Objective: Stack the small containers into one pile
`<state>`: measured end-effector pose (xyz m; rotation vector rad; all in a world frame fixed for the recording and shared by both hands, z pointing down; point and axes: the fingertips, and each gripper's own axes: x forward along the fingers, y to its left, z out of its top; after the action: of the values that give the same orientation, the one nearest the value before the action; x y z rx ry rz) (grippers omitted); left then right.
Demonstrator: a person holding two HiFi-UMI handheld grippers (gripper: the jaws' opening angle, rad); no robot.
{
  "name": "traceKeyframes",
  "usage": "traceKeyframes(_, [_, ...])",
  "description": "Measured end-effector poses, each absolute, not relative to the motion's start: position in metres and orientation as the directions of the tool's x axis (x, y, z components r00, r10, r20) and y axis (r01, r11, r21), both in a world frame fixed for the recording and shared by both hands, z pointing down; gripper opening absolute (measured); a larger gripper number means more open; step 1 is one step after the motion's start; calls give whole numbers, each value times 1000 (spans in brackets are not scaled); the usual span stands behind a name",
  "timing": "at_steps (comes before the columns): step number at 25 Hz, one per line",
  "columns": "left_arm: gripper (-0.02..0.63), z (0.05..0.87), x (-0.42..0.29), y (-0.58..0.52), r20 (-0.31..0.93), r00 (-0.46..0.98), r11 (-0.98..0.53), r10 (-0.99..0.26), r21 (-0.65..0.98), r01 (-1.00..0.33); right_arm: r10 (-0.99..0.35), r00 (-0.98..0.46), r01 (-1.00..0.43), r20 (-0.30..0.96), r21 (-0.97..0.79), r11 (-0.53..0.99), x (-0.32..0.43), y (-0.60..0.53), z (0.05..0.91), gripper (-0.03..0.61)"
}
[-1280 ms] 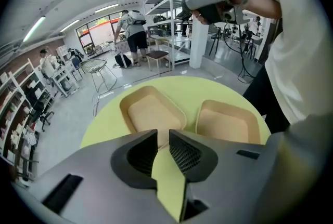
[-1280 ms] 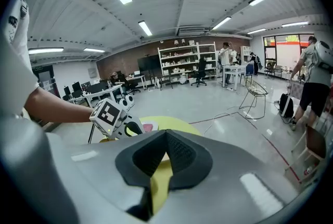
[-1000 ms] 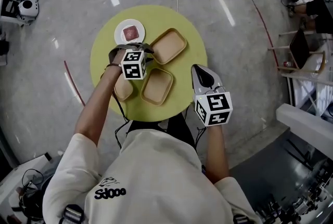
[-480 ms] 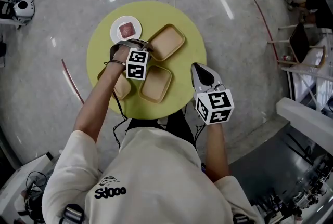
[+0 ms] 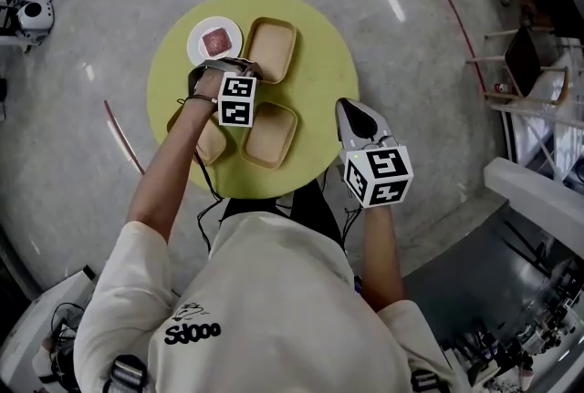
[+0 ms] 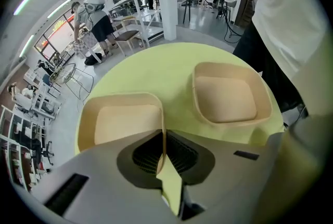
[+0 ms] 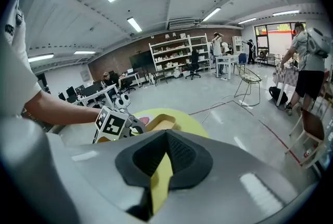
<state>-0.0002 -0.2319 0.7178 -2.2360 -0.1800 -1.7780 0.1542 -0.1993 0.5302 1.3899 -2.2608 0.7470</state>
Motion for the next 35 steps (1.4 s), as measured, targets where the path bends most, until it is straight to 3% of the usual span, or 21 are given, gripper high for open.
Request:
traceKeyframes(20, [20,642,-9,-227,915,313,-946,-255,-303,114,-732,-454,-889,508,-204,410,154,-180,487,10])
traceKeyframes(35, [20,611,-1,-154,903,351,-931,-248,-323,172,-754,-472,-878,457,-168,448,148,-147,457,10])
